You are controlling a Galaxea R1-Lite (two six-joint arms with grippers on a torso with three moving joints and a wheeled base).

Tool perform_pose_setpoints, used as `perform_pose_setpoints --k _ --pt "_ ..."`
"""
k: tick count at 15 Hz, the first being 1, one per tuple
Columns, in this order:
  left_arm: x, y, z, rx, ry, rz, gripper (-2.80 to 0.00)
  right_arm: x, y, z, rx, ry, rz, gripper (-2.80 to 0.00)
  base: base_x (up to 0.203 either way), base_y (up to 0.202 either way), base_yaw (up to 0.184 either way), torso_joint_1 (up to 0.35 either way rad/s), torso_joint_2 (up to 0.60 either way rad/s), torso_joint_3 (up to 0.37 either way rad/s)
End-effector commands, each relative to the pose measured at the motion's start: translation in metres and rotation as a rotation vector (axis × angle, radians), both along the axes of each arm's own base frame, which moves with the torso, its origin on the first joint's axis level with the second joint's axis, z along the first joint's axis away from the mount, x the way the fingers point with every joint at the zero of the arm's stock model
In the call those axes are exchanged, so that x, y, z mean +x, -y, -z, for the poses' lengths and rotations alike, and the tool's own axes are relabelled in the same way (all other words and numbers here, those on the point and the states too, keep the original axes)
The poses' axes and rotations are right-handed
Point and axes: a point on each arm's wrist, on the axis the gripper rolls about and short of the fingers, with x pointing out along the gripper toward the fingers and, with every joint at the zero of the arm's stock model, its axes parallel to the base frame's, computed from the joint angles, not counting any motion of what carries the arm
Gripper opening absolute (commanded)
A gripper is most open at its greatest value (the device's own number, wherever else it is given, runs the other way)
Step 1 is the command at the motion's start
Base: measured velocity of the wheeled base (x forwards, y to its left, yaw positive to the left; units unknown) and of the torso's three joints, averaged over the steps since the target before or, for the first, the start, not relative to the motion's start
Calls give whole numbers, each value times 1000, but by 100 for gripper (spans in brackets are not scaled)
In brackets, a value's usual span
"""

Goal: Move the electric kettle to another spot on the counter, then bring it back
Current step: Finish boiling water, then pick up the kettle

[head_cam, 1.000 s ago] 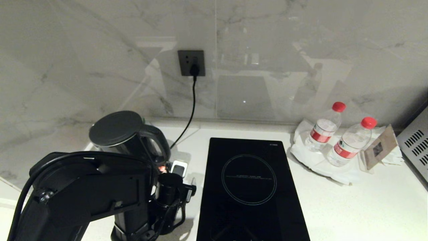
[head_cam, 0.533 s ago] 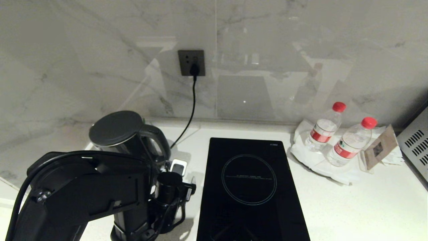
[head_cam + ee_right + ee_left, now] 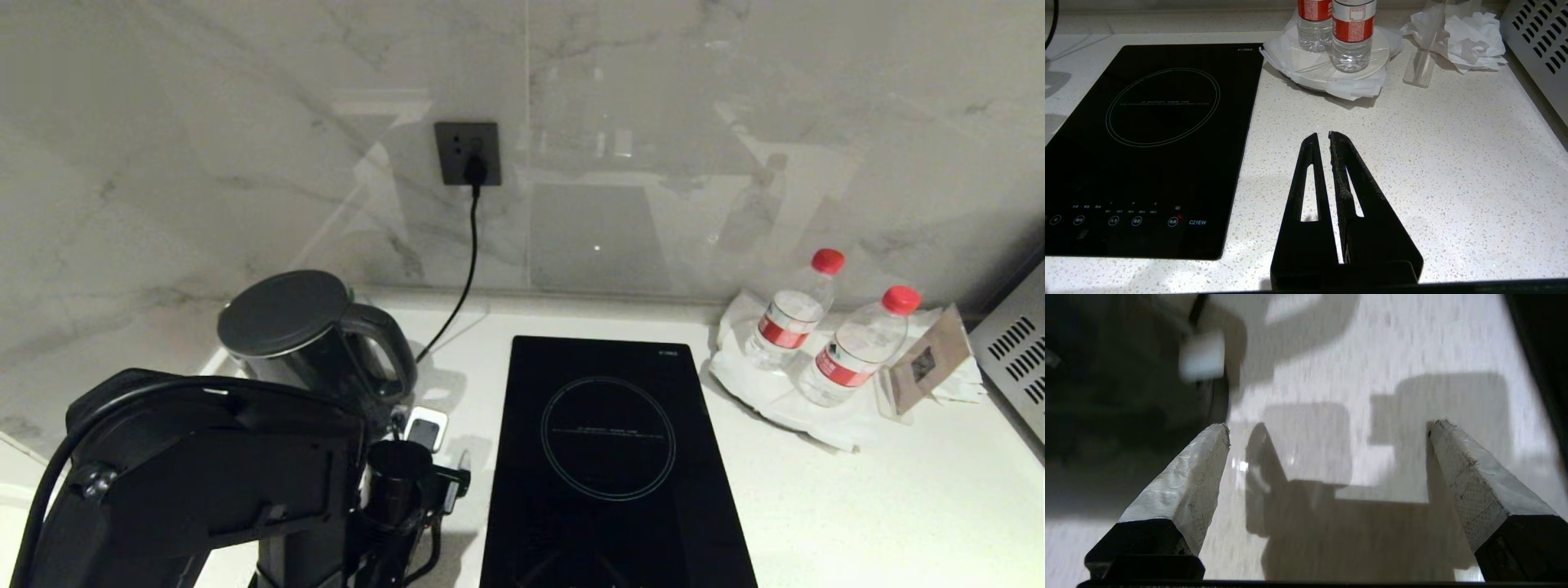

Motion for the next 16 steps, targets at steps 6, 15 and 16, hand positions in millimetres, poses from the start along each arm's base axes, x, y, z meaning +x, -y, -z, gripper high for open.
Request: perform_pose_setpoints --k 6,15,16 --pt "-44 -11 -58 -71 77 49 0 0 0 0 0 1 -2 -280 0 0 0 0 0 0" --pt "-26 1 -96 -149 201 40 0 0 0 0 0 -1 0 -280 0 0 0 0 0 0" --pt "-21 1 -98 -147 202 29 0 0 0 0 0 -2 0 -280 0 0 0 0 0 0"
